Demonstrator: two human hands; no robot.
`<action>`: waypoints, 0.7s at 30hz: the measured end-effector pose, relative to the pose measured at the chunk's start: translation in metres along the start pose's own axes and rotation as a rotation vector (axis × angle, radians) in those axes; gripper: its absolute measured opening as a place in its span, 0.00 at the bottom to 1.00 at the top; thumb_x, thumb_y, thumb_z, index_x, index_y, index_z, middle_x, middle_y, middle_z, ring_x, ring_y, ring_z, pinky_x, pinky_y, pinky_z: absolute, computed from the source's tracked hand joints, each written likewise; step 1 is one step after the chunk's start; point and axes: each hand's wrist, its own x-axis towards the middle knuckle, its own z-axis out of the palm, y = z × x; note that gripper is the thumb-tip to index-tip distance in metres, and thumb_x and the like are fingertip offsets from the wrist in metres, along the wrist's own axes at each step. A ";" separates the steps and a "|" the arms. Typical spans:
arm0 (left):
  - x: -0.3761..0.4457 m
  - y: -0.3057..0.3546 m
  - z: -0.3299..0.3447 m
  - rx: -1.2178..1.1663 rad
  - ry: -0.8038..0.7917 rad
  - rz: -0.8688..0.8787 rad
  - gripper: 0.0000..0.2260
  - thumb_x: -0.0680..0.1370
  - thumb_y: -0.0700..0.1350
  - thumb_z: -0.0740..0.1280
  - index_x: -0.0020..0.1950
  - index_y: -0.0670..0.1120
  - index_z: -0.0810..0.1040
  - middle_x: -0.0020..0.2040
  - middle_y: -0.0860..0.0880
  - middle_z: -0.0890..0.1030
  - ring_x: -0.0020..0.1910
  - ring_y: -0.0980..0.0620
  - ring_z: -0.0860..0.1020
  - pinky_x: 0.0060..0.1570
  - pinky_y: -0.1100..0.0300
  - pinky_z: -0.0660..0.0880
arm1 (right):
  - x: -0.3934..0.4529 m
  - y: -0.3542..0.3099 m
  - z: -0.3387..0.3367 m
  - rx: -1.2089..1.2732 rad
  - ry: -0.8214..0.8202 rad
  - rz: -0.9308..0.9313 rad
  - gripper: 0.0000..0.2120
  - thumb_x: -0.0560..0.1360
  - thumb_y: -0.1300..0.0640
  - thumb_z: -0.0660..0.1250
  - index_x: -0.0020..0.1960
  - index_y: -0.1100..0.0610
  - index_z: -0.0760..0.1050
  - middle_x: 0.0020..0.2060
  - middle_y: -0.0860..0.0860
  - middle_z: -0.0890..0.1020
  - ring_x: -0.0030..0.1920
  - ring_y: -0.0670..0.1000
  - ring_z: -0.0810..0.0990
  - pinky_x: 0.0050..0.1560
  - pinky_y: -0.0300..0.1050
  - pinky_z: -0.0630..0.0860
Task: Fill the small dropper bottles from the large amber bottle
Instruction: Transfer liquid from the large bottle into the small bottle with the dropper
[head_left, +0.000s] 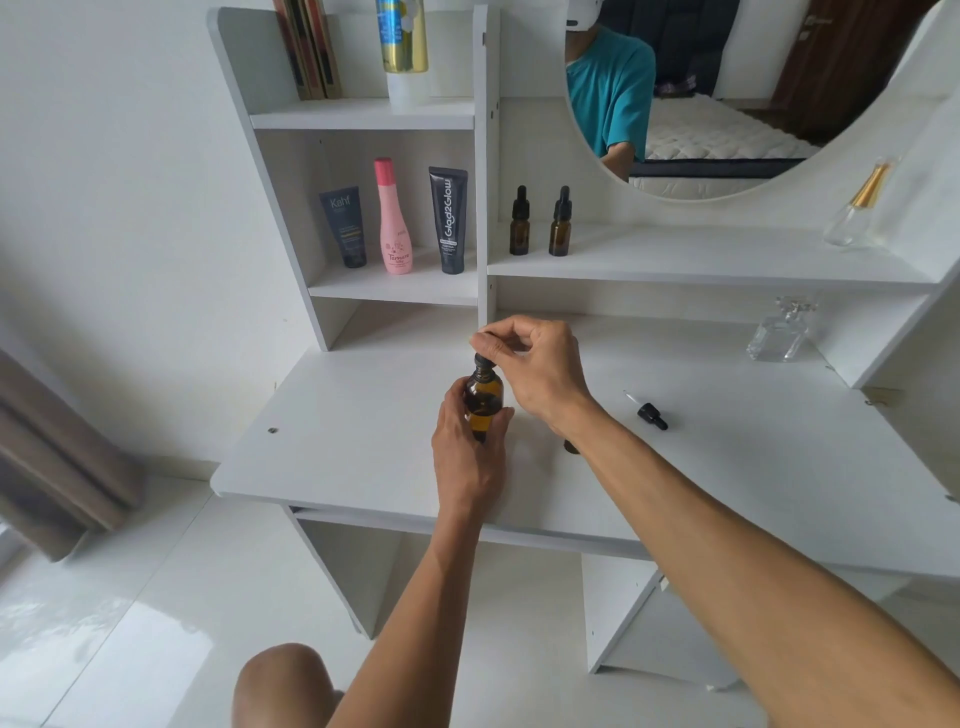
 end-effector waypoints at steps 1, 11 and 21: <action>0.000 0.001 0.000 0.002 0.003 0.000 0.21 0.77 0.46 0.72 0.68 0.51 0.71 0.57 0.56 0.79 0.53 0.56 0.78 0.51 0.70 0.73 | 0.001 -0.002 -0.001 0.020 0.001 -0.001 0.08 0.74 0.53 0.75 0.48 0.58 0.85 0.40 0.50 0.87 0.43 0.47 0.85 0.51 0.43 0.82; 0.000 -0.001 0.000 0.007 0.014 0.016 0.20 0.77 0.46 0.72 0.67 0.53 0.71 0.57 0.56 0.79 0.52 0.56 0.77 0.46 0.77 0.68 | 0.012 -0.026 -0.019 0.135 0.049 -0.041 0.08 0.73 0.55 0.75 0.48 0.59 0.84 0.38 0.48 0.86 0.36 0.39 0.83 0.41 0.35 0.79; 0.000 -0.001 0.000 0.035 0.016 0.014 0.21 0.77 0.47 0.72 0.68 0.52 0.71 0.58 0.56 0.78 0.52 0.59 0.76 0.47 0.75 0.68 | 0.015 -0.042 -0.033 0.126 0.111 -0.075 0.07 0.73 0.54 0.75 0.48 0.56 0.84 0.38 0.43 0.85 0.39 0.40 0.84 0.44 0.45 0.84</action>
